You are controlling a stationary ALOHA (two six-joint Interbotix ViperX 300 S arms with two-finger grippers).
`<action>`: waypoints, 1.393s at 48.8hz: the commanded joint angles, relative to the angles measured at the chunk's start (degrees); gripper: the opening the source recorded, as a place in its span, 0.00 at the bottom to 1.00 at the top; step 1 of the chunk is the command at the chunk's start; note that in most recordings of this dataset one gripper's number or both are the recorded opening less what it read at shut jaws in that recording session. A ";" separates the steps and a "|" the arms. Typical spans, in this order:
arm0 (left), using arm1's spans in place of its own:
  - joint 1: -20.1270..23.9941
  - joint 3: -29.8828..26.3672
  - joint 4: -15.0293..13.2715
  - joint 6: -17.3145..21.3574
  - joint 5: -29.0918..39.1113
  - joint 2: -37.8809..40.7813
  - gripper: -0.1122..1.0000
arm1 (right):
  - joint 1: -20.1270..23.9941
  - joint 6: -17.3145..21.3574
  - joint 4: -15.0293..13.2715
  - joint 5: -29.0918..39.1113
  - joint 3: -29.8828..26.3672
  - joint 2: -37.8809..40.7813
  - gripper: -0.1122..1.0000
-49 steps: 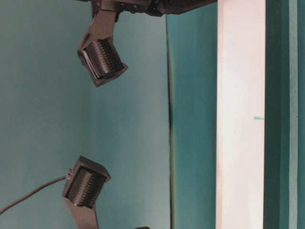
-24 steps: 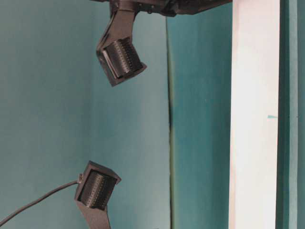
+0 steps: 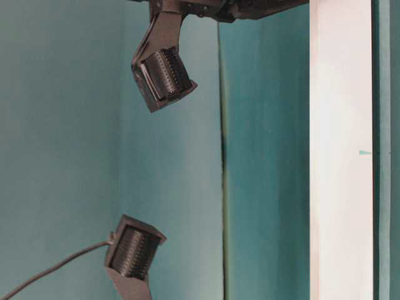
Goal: Lift a wooden board with both hands.
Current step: 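Set the board down on the table with both grippers holding it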
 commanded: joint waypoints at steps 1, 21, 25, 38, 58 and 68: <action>0.00 -0.18 0.00 -0.44 -1.58 -0.44 0.26 | 0.00 -0.26 0.18 -0.79 -0.35 0.00 0.29; 0.97 -0.18 0.09 0.35 -2.64 -0.18 0.26 | 0.09 -0.18 0.62 -1.14 0.26 0.53 0.29; 1.05 0.00 0.09 0.62 -2.64 -0.18 0.26 | 0.18 -0.18 0.70 -1.49 0.26 0.79 0.29; 1.23 0.79 0.09 1.05 -2.64 -0.18 0.26 | 0.26 -0.18 0.70 -2.11 0.35 1.05 0.29; 0.62 2.55 0.09 6.06 -10.63 -0.44 0.26 | 0.35 0.26 0.70 -2.37 0.97 1.14 0.29; 0.70 2.55 0.09 6.77 -11.34 -0.44 0.26 | 0.35 0.44 0.70 -2.90 1.14 1.14 0.29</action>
